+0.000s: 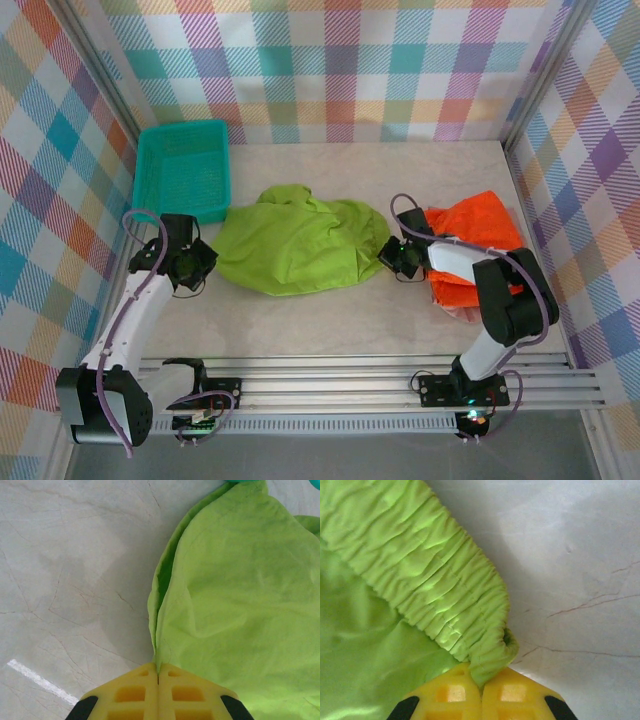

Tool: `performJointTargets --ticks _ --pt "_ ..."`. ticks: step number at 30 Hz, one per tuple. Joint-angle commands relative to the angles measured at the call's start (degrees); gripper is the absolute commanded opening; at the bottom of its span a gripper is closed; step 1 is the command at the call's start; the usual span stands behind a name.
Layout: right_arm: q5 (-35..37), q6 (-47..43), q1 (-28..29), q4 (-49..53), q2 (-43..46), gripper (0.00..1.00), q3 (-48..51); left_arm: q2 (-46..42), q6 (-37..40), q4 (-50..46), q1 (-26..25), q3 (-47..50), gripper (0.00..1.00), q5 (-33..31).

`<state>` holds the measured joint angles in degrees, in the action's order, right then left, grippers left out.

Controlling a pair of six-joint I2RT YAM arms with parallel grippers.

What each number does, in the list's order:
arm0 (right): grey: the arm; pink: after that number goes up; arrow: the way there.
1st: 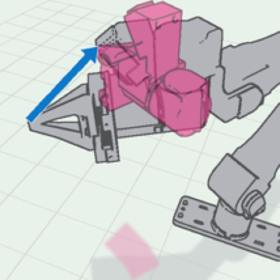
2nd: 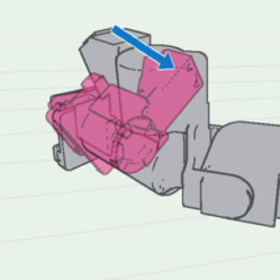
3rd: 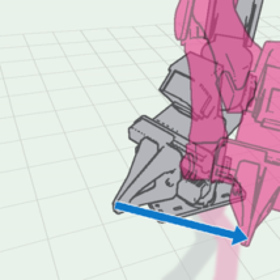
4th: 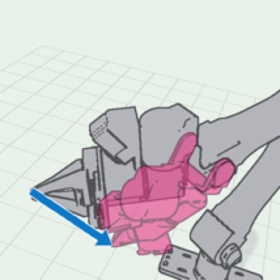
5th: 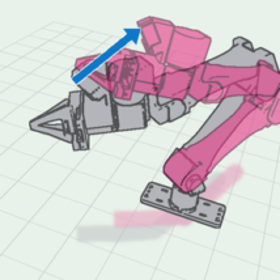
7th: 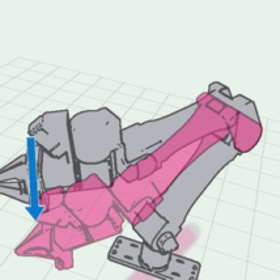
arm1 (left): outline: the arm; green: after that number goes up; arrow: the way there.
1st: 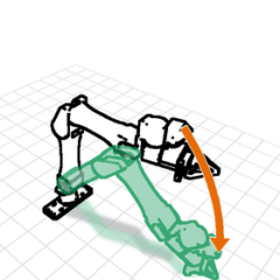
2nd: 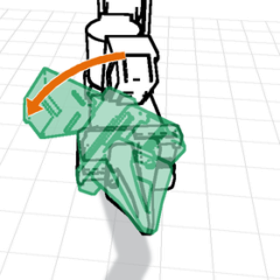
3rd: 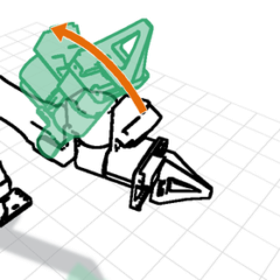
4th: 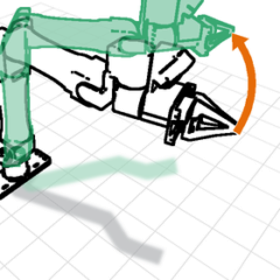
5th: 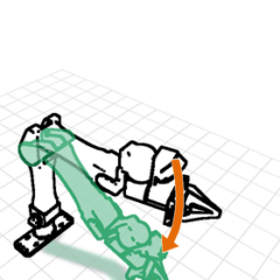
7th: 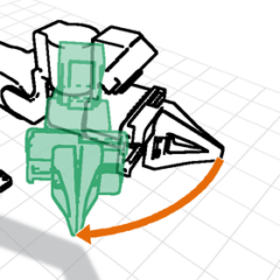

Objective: Fold and stack the shorts

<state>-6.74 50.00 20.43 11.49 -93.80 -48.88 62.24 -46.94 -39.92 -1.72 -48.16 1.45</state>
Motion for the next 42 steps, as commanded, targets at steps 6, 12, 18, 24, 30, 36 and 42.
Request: performJointTargets --ticks 6,12,18,24,30,36,42 --pt "0.6 -10.9 -0.2 20.1 16.8 0.0 -11.4 -5.3 4.6 -4.8 0.6 -10.5 0.0 -2.5" --pt "-2.5 -17.1 0.0 35.7 23.3 0.0 -21.1 -7.8 7.6 -9.4 0.7 -19.1 0.0 -5.2" --pt "-6.7 -21.5 0.7 46.8 19.1 0.09 -25.8 -7.6 8.2 -10.7 0.7 -17.1 0.0 -7.0" --pt "-12.0 -23.3 1.4 45.0 10.3 0.0 -26.7 -5.3 6.6 -6.2 0.7 -8.6 0.0 -5.5" --pt "-14.6 -22.3 1.4 40.8 9.3 0.0 -29.5 -8.5 8.0 -4.8 0.7 -9.9 0.0 -6.6" --pt "-7.4 -21.3 1.4 37.6 17.9 0.0 -36.1 -10.3 9.6 -5.5 0.7 -22.8 0.0 -9.4" --pt "-9.2 -21.7 1.4 35.0 20.8 0.0 -44.4 -5.9 10.2 -6.9 0.7 -41.0 0.0 -12.5"
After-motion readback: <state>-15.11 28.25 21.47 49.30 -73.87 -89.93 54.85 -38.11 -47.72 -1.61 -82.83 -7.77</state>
